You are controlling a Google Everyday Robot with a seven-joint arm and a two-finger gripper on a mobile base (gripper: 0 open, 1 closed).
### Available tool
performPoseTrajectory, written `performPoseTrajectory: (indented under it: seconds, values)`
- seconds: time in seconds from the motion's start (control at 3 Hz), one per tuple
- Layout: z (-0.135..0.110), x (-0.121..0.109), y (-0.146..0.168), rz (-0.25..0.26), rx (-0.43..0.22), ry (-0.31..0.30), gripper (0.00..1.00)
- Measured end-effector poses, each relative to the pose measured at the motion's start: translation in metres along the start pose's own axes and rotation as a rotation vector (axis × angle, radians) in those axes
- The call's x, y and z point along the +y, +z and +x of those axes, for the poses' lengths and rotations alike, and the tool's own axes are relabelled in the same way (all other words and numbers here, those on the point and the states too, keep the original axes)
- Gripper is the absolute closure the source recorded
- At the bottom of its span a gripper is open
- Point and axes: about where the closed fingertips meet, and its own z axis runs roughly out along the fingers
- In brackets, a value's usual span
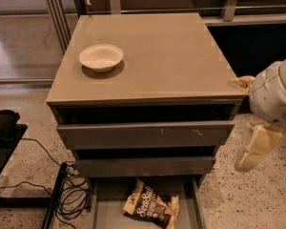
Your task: Pick brown chip bag from bottom drawer and place on counter
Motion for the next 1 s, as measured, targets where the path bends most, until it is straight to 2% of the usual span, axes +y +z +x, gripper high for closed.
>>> performPoseTrajectory:
  seconds: [0.33,0.67,1.0]
  values:
    - [0.009,0.033,0.059,-0.017,-0.056,-0.052,0.0]
    - [0.029,0.072,0.134,-0.035,-0.052,-0.07,0.0]
    - [0.028,0.071,0.132,-0.035,-0.052,-0.071,0.0]
